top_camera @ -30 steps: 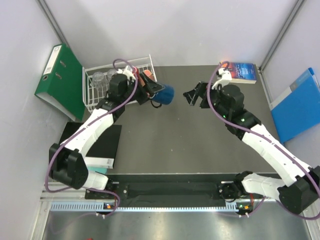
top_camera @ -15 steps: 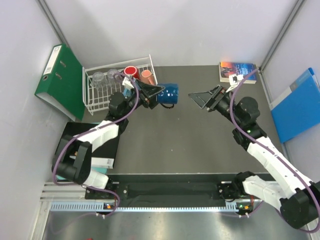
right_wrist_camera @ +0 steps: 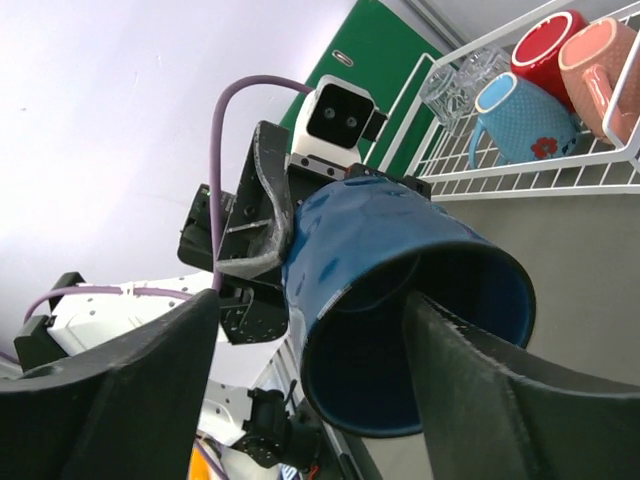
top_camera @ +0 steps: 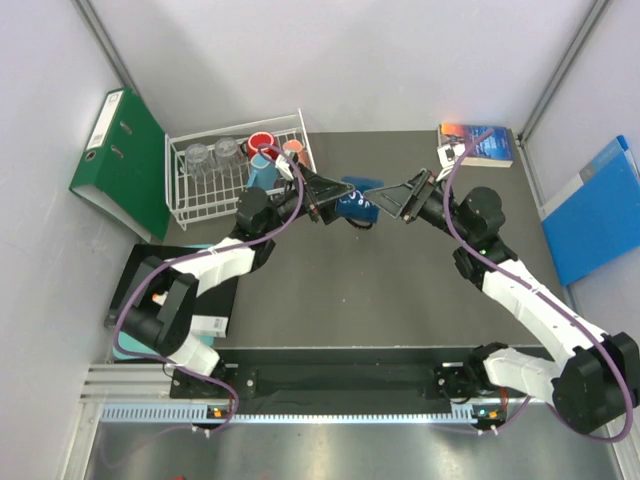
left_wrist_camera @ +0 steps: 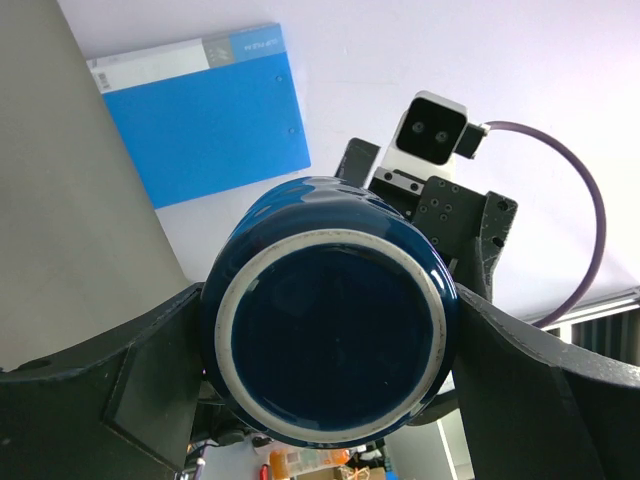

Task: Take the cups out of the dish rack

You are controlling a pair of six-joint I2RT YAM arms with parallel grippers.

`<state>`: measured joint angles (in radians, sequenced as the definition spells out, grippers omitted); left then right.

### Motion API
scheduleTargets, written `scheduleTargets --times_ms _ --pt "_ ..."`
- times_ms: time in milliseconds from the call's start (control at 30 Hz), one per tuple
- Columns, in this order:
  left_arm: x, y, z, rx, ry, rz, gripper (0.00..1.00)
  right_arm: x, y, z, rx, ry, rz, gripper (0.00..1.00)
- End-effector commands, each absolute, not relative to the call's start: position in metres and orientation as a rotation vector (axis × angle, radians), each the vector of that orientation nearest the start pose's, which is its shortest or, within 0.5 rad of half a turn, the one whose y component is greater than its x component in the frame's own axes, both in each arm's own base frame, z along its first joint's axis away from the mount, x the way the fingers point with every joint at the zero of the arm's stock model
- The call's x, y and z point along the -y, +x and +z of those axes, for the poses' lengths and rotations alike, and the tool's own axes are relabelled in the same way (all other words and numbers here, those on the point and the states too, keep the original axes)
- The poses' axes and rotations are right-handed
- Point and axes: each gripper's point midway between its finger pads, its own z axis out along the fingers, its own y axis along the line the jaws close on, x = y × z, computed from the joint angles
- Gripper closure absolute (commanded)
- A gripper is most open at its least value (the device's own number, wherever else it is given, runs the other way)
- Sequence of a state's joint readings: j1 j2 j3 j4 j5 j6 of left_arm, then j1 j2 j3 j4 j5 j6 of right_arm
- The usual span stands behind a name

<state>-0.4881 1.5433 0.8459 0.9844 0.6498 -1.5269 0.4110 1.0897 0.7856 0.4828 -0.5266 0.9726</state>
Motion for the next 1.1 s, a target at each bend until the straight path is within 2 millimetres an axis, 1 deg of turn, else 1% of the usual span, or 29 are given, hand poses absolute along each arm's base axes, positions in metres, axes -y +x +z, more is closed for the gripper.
scheduleTargets --times_ms 0,167,200,233,300,400,433,533,633,667,700,733,767,800,833,867,900,967,1033,1067 --pt "0.323 0.295 0.365 -1.504 -0.025 -2.089 1.0 -0.256 0.275 0.368 -1.52 -0.115 1.498 0.31" --pt "0.335 0.291 0.365 -1.503 -0.002 -2.122 1.0 -0.259 0.277 0.361 -1.545 -0.12 1.491 0.42" --pt "0.336 0.293 0.362 -1.513 -0.006 -2.124 1.0 -0.26 0.279 0.356 -1.571 -0.115 1.485 0.44" --pt "0.339 0.291 0.363 -1.51 0.004 -2.129 1.0 -0.261 0.279 0.353 -1.584 -0.121 1.482 0.48" --pt "0.341 0.291 0.363 -1.513 0.007 -2.132 1.0 -0.264 0.279 0.348 -1.604 -0.135 1.489 0.5" --pt "0.343 0.292 0.364 -1.512 0.012 -2.129 1.0 -0.264 0.279 0.343 -1.613 -0.124 1.483 0.63" --pt "0.344 0.291 0.363 -1.517 0.012 -2.13 1.0 -0.264 0.279 0.343 -1.615 -0.124 1.482 0.76" --pt "0.346 0.292 0.359 -1.532 0.009 -2.128 1.0 -0.262 0.28 0.338 -1.633 -0.115 1.46 1.0" --pt "0.347 0.295 0.35 -1.564 -0.015 -2.112 0.99 -0.259 0.281 0.34 -1.628 -0.118 1.429 1.0" --pt "0.346 0.296 0.349 -1.566 -0.022 -2.105 0.93 -0.257 0.28 0.344 -1.628 -0.112 1.414 1.0" --pt "0.346 0.298 0.347 -1.575 -0.029 -2.098 0.72 -0.255 0.28 0.346 -1.624 -0.124 1.389 1.0" --pt "0.347 0.297 0.346 -1.575 -0.016 -2.09 0.56 -0.253 0.28 0.353 -1.612 -0.128 1.372 1.0" --pt "0.347 0.299 0.343 -1.592 -0.022 -2.084 0.42 -0.249 0.281 0.351 -1.632 -0.108 1.339 1.0" --pt "0.347 0.302 0.342 -1.601 -0.028 -2.076 0.18 -0.246 0.281 0.353 -1.627 -0.123 1.304 1.0" --pt "0.347 0.303 0.341 -1.608 -0.032 -2.068 0.1 -0.242 0.281 0.363 -1.603 -0.121 1.277 1.0" --pt "0.346 0.305 0.338 -1.627 -0.049 -2.059 0.03 -0.239 0.281 0.36 -1.628 -0.115 1.254 1.0" --pt "0.346 0.308 0.337 -1.636 -0.054 -2.05 0.01 -0.237 0.281 0.361 -1.627 -0.125 1.227 1.0" --pt "0.346 0.313 0.332 -1.668 -0.075 -2.024 0.01 -0.231 0.281 0.365 -1.628 -0.106 1.191 1.0" --pt "0.347 0.319 0.324 -1.72 -0.11 -1.991 0.01 -0.226 0.281 0.37 -1.619 -0.097 1.162 1.0" --pt "0.347 0.322 0.321 -1.74 -0.123 -1.977 0.01 -0.222 0.282 0.369 -1.627 -0.082 1.134 1.0"
